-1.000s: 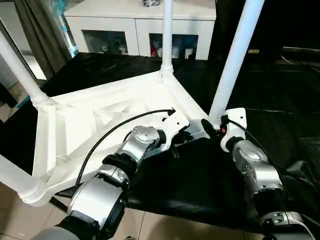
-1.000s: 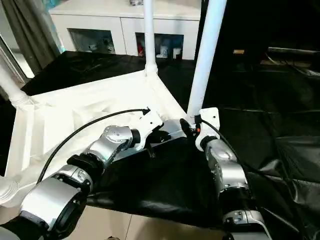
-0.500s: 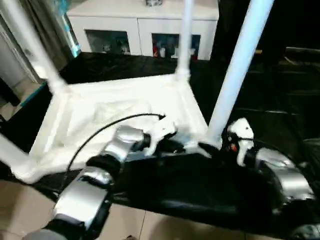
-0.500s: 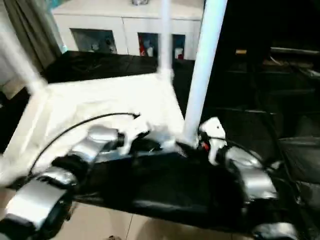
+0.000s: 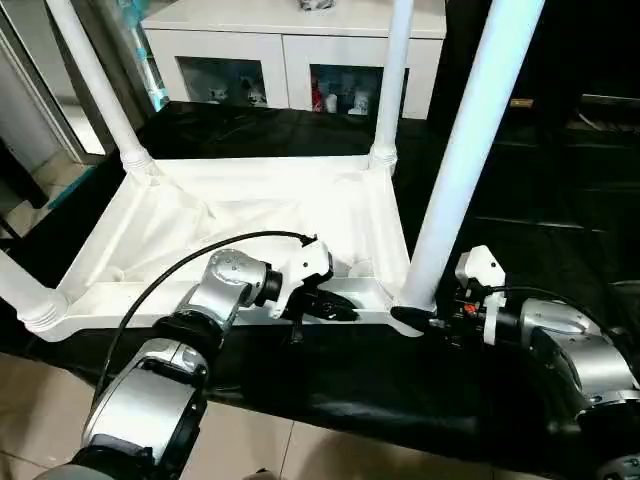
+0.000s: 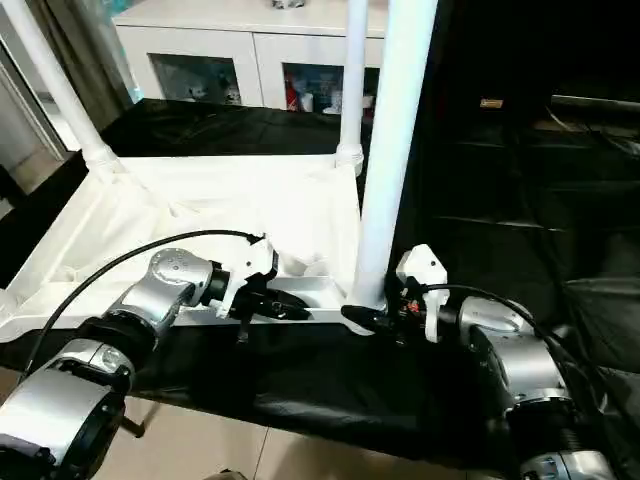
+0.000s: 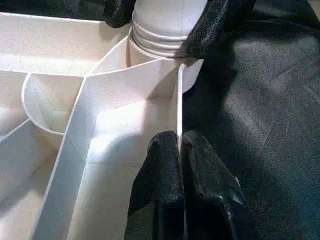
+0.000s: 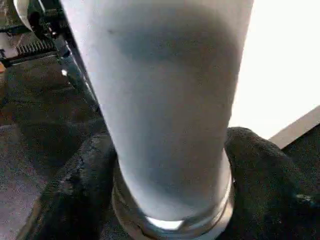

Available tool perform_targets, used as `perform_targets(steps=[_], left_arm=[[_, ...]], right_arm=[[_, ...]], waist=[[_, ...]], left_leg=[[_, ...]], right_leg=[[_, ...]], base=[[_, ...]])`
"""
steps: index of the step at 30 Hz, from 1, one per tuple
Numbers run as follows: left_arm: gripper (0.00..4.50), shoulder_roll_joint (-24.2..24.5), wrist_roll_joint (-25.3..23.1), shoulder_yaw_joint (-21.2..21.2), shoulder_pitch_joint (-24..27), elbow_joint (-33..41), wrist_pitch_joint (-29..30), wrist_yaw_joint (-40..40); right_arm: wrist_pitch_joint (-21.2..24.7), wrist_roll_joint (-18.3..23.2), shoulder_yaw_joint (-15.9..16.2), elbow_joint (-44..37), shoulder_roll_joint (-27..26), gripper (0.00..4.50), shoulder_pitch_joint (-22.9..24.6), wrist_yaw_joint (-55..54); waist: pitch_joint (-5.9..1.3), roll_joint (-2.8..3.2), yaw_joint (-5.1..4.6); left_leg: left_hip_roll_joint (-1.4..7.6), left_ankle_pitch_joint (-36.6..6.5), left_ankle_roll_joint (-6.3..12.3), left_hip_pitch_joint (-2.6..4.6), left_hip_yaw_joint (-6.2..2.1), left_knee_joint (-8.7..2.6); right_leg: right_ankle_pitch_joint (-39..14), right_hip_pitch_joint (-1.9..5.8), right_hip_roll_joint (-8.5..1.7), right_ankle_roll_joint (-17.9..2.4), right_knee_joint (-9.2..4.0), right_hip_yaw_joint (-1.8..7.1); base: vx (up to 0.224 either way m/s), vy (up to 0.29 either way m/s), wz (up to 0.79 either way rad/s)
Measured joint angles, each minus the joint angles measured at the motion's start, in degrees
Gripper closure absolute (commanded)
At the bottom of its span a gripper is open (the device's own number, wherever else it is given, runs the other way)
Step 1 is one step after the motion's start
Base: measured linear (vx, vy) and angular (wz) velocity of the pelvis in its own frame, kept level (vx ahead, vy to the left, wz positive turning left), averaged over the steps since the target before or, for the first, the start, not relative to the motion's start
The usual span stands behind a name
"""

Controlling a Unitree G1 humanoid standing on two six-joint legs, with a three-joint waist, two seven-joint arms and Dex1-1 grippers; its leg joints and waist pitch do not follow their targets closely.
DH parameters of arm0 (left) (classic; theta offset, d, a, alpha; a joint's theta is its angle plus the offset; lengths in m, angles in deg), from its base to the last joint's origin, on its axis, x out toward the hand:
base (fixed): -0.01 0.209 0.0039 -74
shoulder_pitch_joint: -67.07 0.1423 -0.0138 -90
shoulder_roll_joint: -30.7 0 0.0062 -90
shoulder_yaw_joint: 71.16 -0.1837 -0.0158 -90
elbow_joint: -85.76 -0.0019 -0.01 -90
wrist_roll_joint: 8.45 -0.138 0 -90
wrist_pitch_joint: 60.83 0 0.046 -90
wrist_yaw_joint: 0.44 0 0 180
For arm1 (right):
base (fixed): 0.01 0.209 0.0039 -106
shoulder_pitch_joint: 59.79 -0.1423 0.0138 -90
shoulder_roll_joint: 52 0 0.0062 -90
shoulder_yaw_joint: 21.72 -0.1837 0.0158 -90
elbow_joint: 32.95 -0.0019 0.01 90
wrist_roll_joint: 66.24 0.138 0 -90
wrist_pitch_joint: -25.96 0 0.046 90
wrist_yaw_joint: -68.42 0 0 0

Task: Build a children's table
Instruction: Rotate leg to tighten

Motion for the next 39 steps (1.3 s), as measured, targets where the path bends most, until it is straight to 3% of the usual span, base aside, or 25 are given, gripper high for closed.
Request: perform_targets(steps=[7,14,20,21,22,27,32,39], left_arm=[[4.5,-0.1,0.0,0.0,0.3,0.0,-0.3,-1.4],[4.5,-6.7,-3.3,0.2,-2.5,-3.8,0.4,-22.5],[4.5,-10.2,-4.0,0.3,-4.0,-5.2,2.7,-30.1],[4.5,-10.4,-4.0,0.3,-4.2,-5.3,2.9,-30.5],[4.5,-10.5,-4.0,0.4,-4.2,-5.4,2.9,-30.5],[4.5,-10.6,-4.0,0.8,-4.6,-5.9,2.9,-29.8],[4.5,-8.5,-3.0,0.7,-4.2,-5.7,1.8,-22.5],[4.5,-4.5,-1.8,-0.3,-1.8,-2.6,-0.1,-9.5]], right_arm=[[0.1,0.5,-0.8,-1.2,-2.6,1.74,1.7,-3.6],[-3.3,-4.8,-5.2,7.4,-12.7,1.78,-3.2,-30.7],[-3.3,-7.5,-6.8,10.3,-17.3,1.78,-6.3,-43.5],[-3.5,-7.7,-6.8,10.6,-17.5,1.78,-6.6,-43.6],[-3.9,-7.8,-6.8,10.8,-17.5,1.22,-6.6,-43.5],[-6.0,-8.4,-6.5,11.4,-15.9,0.91,-6.3,-39.3],[-5.1,-5.4,-4.6,7.1,-8.6,0.91,-2.6,-24.2],[-3.1,-2.2,-2.3,2.6,-2.6,0.91,-0.1,-8.9]], waist=[[0.0,0.0,-0.28],[-0.08,-0.1,-1.9],[-0.1,-0.07,-2.25],[-0.1,-0.07,-2.26],[-0.11,-0.06,-2.24],[-0.11,-0.04,-2.11],[-0.11,0.0,-1.66],[-0.07,0.03,-1.13]], left_leg=[[0.01,0.0,0.0,0.0,0.0,0.0],[-0.07,-0.1,-0.14,0.15,0.0,0.01],[-0.07,0.0,-0.07,0.16,0.0,-0.02],[-0.07,0.0,-0.05,0.15,0.0,-0.02],[-0.07,0.0,-0.05,0.16,0.0,-0.02],[-0.08,0.0,-0.02,0.12,0.0,-0.02],[-0.05,-0.1,0.13,0.05,0.0,-0.04],[-0.01,-0.1,0.14,0.04,0.0,0.05]], right_leg=[[0.0,0.0,0.01,0.0,0.0,0.0],[0.0,0.16,-0.03,0.0,-0.09,0.03],[0.1,0.17,-0.03,0.0,-0.09,0.03],[0.1,0.17,-0.03,0.0,-0.09,0.03],[0.1,0.17,-0.03,0.0,-0.09,0.03],[0.0,0.16,-0.03,0.0,-0.1,0.03],[-0.1,0.13,-0.02,0.2,-0.06,0.02],[-0.1,0.09,0.0,0.1,-0.02,0.01]], base=[[0.0,0.0,0.0],[0.0,0.0,0.0],[0.0,0.0,0.0],[0.0,0.0,0.0],[0.0,0.0,0.0],[0.0,0.0,0.0],[0.0,0.0,0.0],[0.0,0.0,0.0]])
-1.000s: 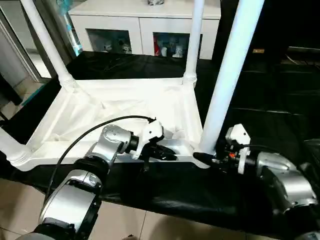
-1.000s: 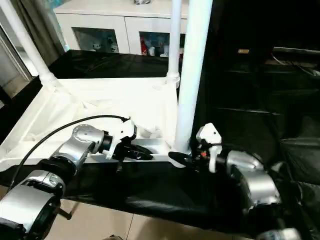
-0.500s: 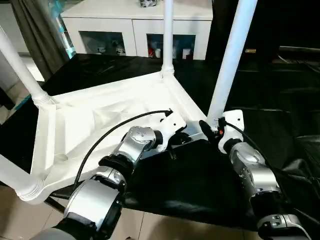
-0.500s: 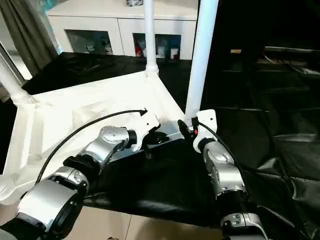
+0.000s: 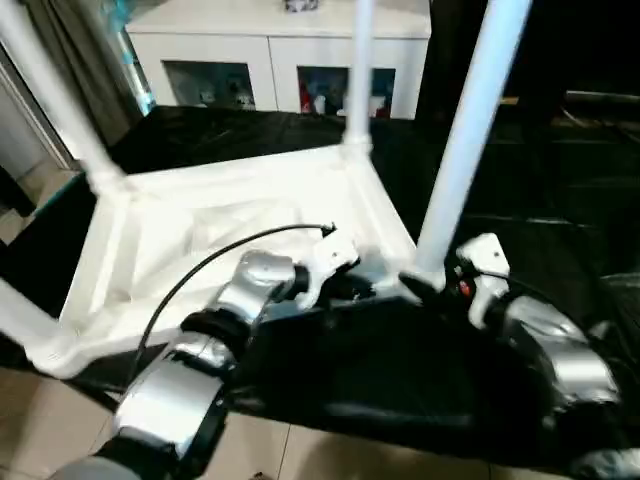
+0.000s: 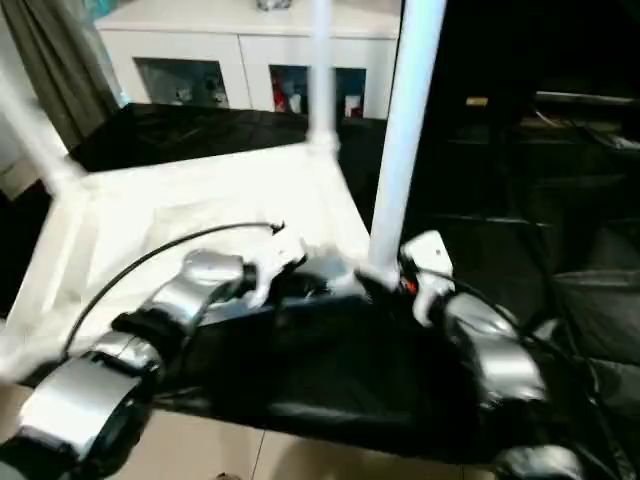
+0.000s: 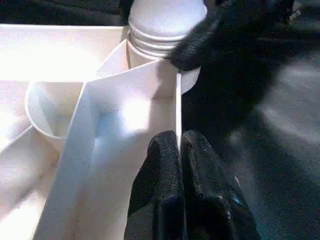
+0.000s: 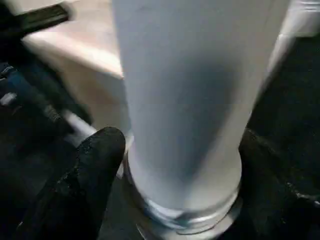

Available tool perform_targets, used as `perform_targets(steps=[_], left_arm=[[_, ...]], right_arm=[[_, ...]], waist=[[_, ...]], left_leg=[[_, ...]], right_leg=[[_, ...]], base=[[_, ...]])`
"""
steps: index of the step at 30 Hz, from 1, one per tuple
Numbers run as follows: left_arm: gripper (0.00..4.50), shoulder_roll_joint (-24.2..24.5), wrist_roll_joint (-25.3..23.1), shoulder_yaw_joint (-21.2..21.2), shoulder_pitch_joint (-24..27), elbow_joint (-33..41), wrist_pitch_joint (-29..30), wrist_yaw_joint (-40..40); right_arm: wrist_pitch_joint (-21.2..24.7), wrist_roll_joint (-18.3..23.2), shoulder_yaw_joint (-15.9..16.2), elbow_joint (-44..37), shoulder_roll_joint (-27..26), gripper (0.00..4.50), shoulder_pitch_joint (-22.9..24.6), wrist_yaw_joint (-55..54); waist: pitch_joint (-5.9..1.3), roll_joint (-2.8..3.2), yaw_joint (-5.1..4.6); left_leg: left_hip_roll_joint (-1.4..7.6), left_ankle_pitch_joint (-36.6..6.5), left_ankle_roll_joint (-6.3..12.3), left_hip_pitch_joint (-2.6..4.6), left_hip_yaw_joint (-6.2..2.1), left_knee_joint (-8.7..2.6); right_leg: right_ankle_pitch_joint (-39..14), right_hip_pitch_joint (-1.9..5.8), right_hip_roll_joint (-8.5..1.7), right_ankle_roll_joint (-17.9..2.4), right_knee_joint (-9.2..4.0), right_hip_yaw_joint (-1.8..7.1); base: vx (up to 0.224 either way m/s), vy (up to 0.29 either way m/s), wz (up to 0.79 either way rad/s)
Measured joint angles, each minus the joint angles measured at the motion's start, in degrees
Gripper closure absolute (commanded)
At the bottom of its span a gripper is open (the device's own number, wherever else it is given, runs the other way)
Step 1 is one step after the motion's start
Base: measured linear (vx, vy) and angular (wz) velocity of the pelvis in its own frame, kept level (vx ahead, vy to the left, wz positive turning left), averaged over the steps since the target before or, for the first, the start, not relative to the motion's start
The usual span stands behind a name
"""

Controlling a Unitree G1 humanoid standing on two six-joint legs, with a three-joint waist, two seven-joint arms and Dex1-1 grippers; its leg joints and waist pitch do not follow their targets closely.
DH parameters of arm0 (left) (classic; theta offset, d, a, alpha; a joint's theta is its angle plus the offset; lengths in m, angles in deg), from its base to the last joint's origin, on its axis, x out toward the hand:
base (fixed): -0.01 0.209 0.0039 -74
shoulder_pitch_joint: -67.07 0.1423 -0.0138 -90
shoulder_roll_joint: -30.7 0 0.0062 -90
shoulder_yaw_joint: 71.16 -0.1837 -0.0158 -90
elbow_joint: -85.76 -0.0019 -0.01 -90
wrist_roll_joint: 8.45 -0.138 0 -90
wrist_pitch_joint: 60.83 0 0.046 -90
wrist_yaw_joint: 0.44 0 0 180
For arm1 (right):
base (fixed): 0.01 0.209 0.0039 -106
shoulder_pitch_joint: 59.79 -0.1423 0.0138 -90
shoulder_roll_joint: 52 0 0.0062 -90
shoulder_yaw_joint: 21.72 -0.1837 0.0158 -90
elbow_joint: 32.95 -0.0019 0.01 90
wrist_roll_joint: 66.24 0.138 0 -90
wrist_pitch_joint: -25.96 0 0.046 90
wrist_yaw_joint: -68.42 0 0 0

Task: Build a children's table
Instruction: Rotate leg to tighten

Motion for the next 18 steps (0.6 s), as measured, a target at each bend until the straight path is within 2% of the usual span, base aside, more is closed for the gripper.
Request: perform_targets(steps=[4,14,18], left_arm=[[4.5,1.7,0.7,-0.8,1.5,2.4,-0.3,6.4],[4.5,3.2,1.1,-0.9,2.1,3.3,-0.6,9.1],[4.5,3.1,1.1,-0.9,2.4,3.7,-0.5,9.1]], right_arm=[[0.6,1.4,1.5,-1.1,1.5,0.91,0.2,5.8],[2.2,1.9,2.5,-2.8,2.5,1.69,0.5,10.1],[2.5,1.9,2.6,-3.2,2.3,1.76,0.8,9.7]], waist=[[0.01,0.02,0.95],[0.05,-0.05,0.92],[0.07,-0.07,0.9]], left_leg=[[0.01,0.0,-0.01,0.0,0.0,-0.01],[0.0,0.0,-0.01,-0.02,0.0,-0.02],[0.0,0.0,-0.01,-0.02,0.0,-0.01]], right_leg=[[0.0,0.0,0.0,0.0,0.0,0.0],[0.0,-0.01,-0.01,0.0,-0.01,0.0],[0.0,-0.01,-0.01,0.0,-0.01,0.0]], base=[[0.0,0.0,0.0],[0.0,0.0,0.0],[0.0,0.0,0.0]])
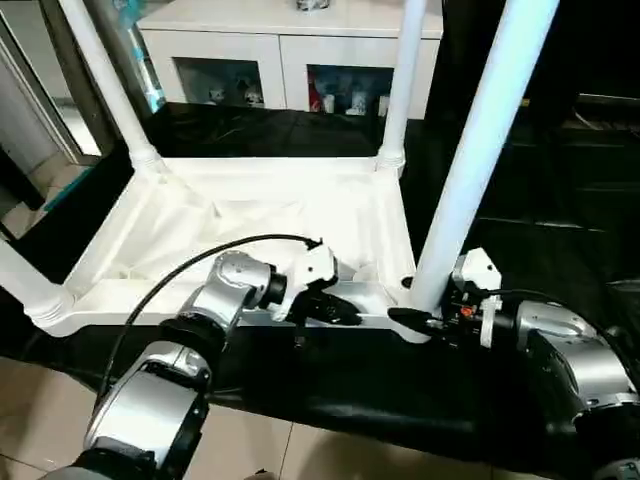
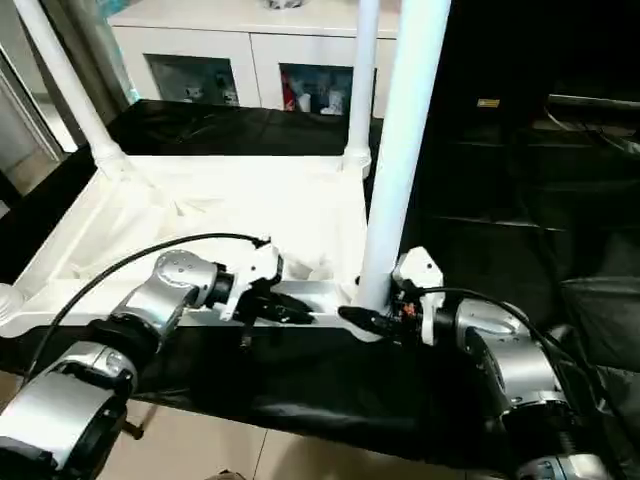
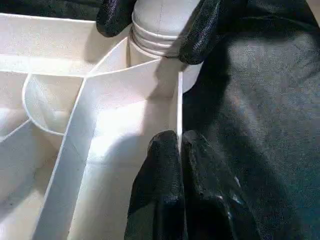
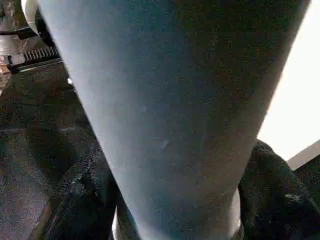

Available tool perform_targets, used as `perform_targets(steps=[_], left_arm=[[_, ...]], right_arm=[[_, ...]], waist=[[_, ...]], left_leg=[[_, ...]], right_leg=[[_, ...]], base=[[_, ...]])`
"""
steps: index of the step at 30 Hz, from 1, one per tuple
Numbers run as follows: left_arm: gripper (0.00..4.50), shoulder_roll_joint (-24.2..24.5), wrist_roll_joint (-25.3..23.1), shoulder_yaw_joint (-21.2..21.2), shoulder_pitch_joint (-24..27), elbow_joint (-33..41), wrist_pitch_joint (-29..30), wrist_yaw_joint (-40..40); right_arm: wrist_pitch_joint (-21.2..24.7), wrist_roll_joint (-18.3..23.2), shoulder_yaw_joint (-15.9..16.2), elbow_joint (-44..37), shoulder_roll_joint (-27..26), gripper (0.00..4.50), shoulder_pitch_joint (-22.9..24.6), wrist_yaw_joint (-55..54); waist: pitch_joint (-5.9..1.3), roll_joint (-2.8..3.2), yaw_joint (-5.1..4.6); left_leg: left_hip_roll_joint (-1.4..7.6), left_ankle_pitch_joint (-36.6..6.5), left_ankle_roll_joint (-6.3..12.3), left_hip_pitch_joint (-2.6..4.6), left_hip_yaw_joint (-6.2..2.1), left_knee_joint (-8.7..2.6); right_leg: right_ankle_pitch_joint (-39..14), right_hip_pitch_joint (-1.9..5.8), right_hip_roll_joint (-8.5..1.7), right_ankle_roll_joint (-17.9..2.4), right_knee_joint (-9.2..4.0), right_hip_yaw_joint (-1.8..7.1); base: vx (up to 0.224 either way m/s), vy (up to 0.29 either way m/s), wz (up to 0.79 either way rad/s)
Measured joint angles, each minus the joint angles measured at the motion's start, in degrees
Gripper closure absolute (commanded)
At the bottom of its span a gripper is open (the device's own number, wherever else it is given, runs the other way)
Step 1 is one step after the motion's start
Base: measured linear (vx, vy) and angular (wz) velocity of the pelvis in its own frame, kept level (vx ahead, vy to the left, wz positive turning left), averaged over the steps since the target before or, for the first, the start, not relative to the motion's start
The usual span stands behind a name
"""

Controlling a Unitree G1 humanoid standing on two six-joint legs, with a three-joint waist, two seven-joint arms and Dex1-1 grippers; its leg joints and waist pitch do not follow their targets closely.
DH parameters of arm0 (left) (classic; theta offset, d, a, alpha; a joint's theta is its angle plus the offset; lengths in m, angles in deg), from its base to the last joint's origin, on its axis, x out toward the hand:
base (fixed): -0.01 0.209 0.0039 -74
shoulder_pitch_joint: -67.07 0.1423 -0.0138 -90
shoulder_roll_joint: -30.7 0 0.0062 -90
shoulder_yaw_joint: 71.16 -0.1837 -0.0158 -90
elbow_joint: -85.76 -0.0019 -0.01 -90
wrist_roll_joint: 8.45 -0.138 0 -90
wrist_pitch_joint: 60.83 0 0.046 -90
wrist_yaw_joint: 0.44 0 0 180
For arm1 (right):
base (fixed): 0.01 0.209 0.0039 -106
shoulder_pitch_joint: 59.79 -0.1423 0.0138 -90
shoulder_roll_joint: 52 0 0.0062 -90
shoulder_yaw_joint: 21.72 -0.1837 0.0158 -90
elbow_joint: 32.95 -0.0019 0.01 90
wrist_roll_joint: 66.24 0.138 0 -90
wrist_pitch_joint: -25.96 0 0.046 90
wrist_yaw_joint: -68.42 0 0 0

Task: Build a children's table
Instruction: Rotate leg to tighten

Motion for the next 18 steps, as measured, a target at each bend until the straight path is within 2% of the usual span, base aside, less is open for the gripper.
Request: perform_targets(steps=[3,7,8,14,17,18], left_arm=[[4.5,-0.3,-0.3,0.0,-0.2,-0.4,-0.1,-2.7],[4.5,-3.8,-2.0,0.2,-2.6,-3.8,0.1,-14.9],[4.5,-5.1,-2.4,0.3,-3.4,-4.8,0.6,-18.3],[4.5,-10.5,-3.4,1.1,-6.1,-8.0,3.8,-30.7],[4.5,-11.6,-3.5,1.3,-6.7,-8.6,4.5,-32.8],[4.5,-11.6,-3.5,1.4,-6.8,-8.7,4.5,-32.8]], right_arm=[[0.1,-0.8,-0.4,0.1,-1.5,1.81,0.1,-3.9],[-0.6,-3.6,-3.7,5.5,-6.9,1.83,-3.1,-19.0],[-0.5,-4.1,-4.7,6.7,-8.3,1.83,-4.0,-23.6],[0.2,-5.0,-9.5,11.6,-15.9,1.83,-8.6,-41.9],[-0.4,-5.8,-9.8,13.0,-16.4,1.83,-9.8,-44.2],[-0.7,-6.1,-9.8,13.1,-16.5,1.27,-9.8,-44.2]], waist=[[0.01,-0.05,-0.13],[0.0,-0.41,-1.01],[0.0,-0.44,-1.48],[-0.05,-0.3,-2.15],[-0.08,-0.23,-2.26],[-0.09,-0.18,-2.25]], left_leg=[[0.0,0.0,-0.01,0.03,0.0,0.0],[-0.02,0.0,-0.07,0.1,0.02,0.04],[-0.04,0.0,-0.09,0.09,0.02,0.04],[-0.08,0.0,-0.06,0.08,0.02,0.01],[-0.07,0.0,-0.04,0.09,0.02,-0.01],[-0.07,0.0,-0.04,0.09,0.02,-0.02]], right_leg=[[0.0,0.01,0.0,0.0,0.01,0.0],[0.0,0.07,0.0,0.0,-0.05,0.02],[0.0,0.07,-0.01,0.0,-0.08,0.04],[0.1,0.07,-0.05,-0.1,-0.08,0.04],[0.1,0.08,-0.05,-0.1,-0.08,0.04],[0.1,0.07,-0.05,-0.1,-0.08,0.04]], base=[[0.0,0.0,0.0],[0.0,0.0,0.0],[0.0,0.0,0.0],[0.0,0.0,0.0],[0.0,0.0,0.0],[0.0,0.0,0.0]])
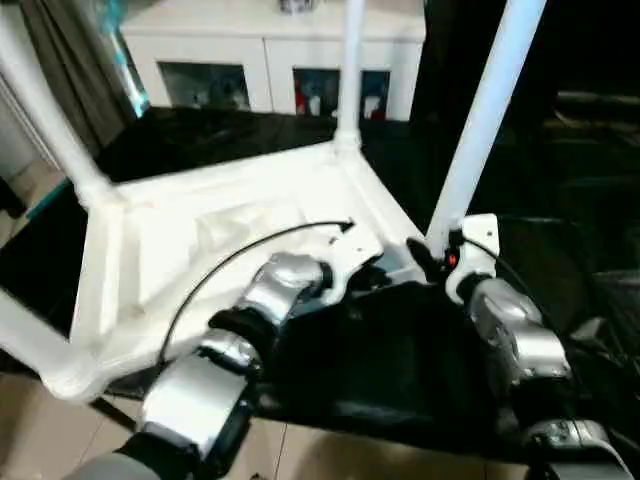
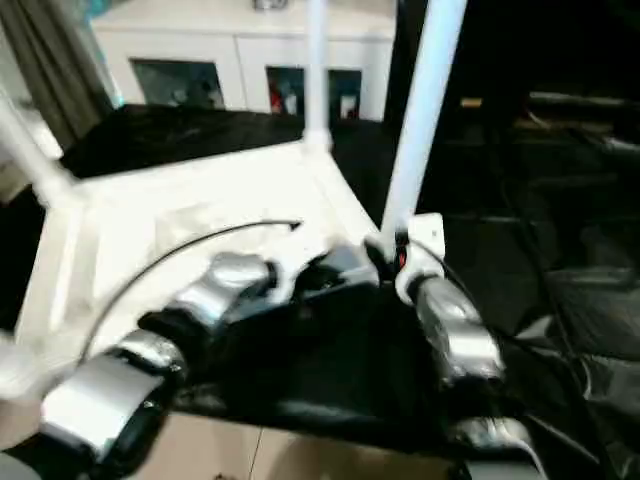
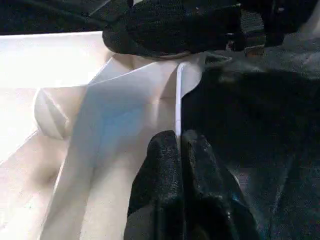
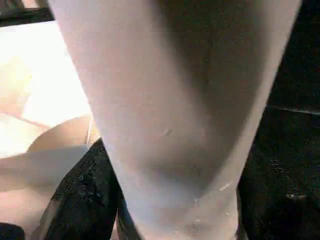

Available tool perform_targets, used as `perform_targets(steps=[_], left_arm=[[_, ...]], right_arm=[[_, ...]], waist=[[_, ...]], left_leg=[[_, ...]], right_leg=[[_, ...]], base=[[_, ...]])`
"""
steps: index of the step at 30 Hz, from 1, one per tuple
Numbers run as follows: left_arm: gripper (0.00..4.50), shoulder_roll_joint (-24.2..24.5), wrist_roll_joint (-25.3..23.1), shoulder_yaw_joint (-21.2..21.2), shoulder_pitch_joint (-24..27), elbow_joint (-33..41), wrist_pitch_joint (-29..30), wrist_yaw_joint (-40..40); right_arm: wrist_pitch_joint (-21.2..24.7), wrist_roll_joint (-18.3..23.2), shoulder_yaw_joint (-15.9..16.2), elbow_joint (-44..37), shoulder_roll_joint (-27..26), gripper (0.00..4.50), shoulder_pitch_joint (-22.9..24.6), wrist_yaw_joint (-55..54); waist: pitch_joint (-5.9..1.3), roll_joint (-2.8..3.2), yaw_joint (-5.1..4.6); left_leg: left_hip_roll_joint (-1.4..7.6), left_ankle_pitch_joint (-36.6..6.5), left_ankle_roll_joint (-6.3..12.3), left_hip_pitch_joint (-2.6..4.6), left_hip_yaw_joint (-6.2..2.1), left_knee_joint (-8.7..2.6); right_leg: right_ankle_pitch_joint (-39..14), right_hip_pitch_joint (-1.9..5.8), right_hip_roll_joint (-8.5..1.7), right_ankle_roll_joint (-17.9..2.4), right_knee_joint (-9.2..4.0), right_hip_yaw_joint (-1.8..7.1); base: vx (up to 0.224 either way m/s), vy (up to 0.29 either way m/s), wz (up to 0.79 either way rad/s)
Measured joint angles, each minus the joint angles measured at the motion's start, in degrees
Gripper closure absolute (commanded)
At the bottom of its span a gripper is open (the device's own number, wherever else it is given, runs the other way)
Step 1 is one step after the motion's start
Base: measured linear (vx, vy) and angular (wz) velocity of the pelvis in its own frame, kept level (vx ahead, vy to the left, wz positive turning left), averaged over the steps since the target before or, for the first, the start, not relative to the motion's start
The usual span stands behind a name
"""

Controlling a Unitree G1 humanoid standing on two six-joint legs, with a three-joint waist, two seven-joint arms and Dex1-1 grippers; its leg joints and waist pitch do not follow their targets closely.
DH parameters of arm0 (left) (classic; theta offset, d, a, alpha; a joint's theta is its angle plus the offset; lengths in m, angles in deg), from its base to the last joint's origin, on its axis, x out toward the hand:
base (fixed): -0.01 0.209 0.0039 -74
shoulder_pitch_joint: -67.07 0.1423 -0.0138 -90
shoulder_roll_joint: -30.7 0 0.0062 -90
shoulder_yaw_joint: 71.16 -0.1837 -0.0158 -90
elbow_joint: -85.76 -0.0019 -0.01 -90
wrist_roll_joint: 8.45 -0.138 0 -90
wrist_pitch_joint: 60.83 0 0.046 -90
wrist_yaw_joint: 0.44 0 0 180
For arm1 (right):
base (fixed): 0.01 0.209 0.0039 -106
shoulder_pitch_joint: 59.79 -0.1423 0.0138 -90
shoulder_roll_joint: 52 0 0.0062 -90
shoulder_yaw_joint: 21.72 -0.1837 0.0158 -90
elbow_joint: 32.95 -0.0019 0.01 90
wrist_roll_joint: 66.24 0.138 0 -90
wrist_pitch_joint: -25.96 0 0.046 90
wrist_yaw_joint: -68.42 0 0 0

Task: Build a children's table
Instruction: Rotate leg to tighten

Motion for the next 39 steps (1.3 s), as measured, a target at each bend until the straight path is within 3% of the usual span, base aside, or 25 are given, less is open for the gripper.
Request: perform_targets(steps=[7,15,18,21,29,34,39], left_arm=[[4.5,0.8,0.2,0.6,-0.2,-0.4,-0.5,3.0],[4.5,7.6,2.2,-0.1,2.1,1.6,-4.0,20.4],[4.5,9.9,2.6,-0.6,3.4,3.6,-4.2,28.1],[4.5,10.9,2.9,-1.4,3.6,4.2,-4.4,33.1],[4.5,11.4,3.3,-1.6,4.0,5.3,-4.5,34.5],[4.5,11.6,3.3,-1.6,4.3,5.7,-4.2,35.4],[4.5,10.4,2.9,-1.3,4.3,5.1,-4.3,28.8]], right_arm=[[-1.6,-0.3,0.6,-0.7,1.7,0.72,1.0,7.1],[-0.6,3.8,5.9,-9.8,13.4,0.72,8.3,32.4],[0.3,5.2,7.7,-12.3,15.7,0.72,9.3,39.3],[0.7,6.0,8.9,-13.4,16.8,0.72,9.4,42.8],[2.4,7.1,9.3,-13.9,17.3,1.44,9.5,45.5],[3.0,7.3,9.4,-14.8,17.2,1.66,10.2,45.7],[2.4,5.5,7.9,-12.8,13.4,1.78,9.6,36.7]], waist=[[0.02,0.04,-0.01],[0.1,0.2,0.65],[0.11,0.2,0.91],[0.12,0.2,1.8],[0.12,0.19,2.16],[0.13,0.18,2.21],[0.13,0.17,1.93]], left_leg=[[0.0,0.0,0.02,-0.05,0.0,-0.01],[0.05,0.0,0.04,-0.12,0.0,0.01],[0.06,0.0,0.05,-0.12,0.0,0.03],[0.05,0.0,0.05,-0.16,0.0,0.04],[0.06,0.0,0.05,-0.19,0.01,0.02],[0.06,0.0,0.05,-0.2,0.01,0.03],[0.06,0.0,0.03,-0.12,0.01,0.05]], right_leg=[[0.0,-0.05,0.0,0.0,0.0,0.0],[0.0,-0.11,0.04,0.1,0.06,-0.02],[0.0,-0.11,0.04,0.1,0.06,-0.02],[0.0,-0.11,0.03,0.1,0.03,-0.02],[0.0,-0.18,0.03,0.1,0.06,-0.02],[0.0,-0.18,0.03,0.1,0.05,-0.02],[0.0,-0.15,0.03,0.0,0.08,-0.02]], base=[[0.0,0.0,0.0],[0.0,0.0,0.0],[0.0,0.0,0.0],[0.0,0.0,0.0],[0.0,0.0,0.0],[0.0,0.0,0.0],[0.0,0.0,0.0]])
